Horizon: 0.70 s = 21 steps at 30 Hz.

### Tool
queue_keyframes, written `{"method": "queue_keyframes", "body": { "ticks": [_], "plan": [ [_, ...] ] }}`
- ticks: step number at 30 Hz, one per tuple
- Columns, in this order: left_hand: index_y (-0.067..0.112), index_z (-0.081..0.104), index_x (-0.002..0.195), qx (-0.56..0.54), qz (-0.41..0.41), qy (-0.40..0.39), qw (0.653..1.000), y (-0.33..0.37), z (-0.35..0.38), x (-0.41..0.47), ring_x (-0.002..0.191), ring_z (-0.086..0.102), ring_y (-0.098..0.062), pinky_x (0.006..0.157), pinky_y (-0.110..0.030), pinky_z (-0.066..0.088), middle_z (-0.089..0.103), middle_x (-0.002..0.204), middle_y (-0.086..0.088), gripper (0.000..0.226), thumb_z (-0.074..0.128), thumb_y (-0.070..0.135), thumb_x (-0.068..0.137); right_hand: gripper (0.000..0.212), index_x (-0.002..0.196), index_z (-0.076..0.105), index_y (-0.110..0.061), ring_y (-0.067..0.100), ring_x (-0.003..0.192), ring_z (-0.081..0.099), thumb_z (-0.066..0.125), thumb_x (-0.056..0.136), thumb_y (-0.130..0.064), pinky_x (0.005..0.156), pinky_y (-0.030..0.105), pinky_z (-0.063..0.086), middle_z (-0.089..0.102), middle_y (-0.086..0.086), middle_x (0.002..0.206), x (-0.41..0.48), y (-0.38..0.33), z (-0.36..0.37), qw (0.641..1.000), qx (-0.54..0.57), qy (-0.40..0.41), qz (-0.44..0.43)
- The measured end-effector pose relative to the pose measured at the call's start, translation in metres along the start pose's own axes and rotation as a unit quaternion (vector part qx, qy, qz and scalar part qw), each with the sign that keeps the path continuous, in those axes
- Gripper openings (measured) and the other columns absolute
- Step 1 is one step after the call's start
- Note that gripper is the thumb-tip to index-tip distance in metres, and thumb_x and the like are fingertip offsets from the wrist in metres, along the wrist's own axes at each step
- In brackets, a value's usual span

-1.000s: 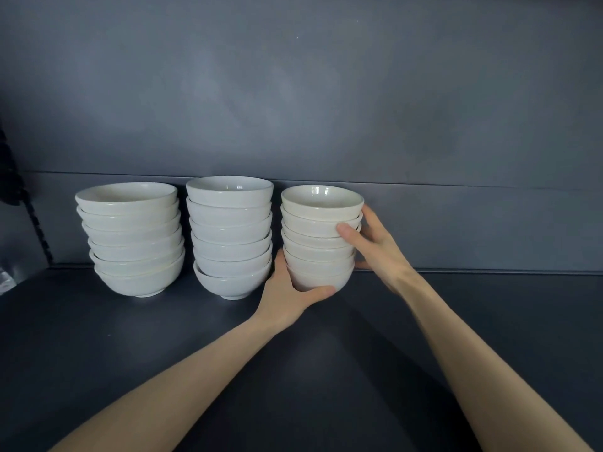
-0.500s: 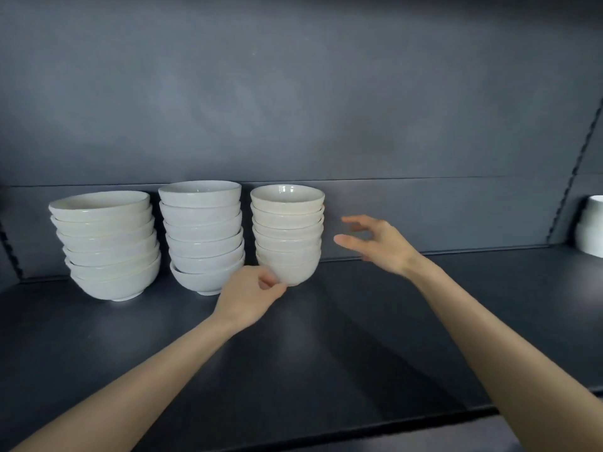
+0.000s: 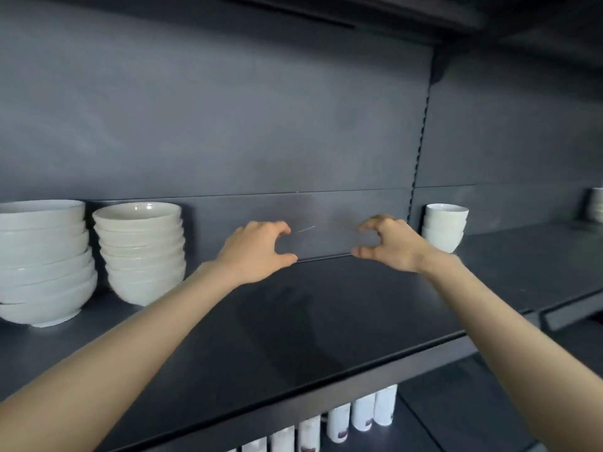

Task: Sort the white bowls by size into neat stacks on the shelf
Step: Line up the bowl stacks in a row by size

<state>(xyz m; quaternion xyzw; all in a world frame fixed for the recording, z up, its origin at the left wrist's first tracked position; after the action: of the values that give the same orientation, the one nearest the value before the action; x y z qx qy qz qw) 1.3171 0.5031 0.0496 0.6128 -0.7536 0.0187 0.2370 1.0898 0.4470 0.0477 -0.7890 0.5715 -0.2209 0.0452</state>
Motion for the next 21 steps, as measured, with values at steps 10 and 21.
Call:
{"method": "queue_keyframes", "body": {
  "ticks": [10, 21],
  "plan": [
    [0.026, 0.036, 0.143, 0.012, 0.096, 0.028, 0.995, 0.186, 0.062, 0.062, 0.133, 0.040, -0.023, 0.107, -0.036, 0.030, 0.045, 0.145, 0.000, 0.062, 0.060, 0.045, 0.089, 0.057, 0.135, 0.051, -0.020, 0.028, 0.132, 0.040, 0.069, 0.084, -0.038, 0.108, 0.043, 0.035, 0.032, 0.004, 0.149, -0.045, 0.168, -0.097, 0.997, -0.031, 0.047, 0.052],
    [0.025, 0.036, 0.143, 0.028, 0.181, 0.015, 0.983, 0.314, 0.151, 0.160, 0.124, 0.046, -0.023, 0.101, -0.033, 0.033, 0.050, 0.139, 0.001, 0.063, 0.059, 0.046, 0.087, 0.061, 0.138, 0.045, -0.020, 0.030, 0.133, 0.040, 0.068, 0.085, -0.040, 0.107, 0.046, 0.037, 0.026, 0.007, 0.152, -0.031, 0.333, -0.142, 0.990, -0.046, 0.072, 0.110]
  ]
}}
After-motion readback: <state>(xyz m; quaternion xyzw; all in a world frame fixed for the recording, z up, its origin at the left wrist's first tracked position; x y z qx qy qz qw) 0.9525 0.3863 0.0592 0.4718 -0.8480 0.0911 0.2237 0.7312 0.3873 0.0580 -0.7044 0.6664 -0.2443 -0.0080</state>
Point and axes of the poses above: each hand's wrist, its own x-axis towards the middle knuckle, its own z-axis out of the palm, y = z × x, the point moved 4 cm from there along x, towards the middle knuckle
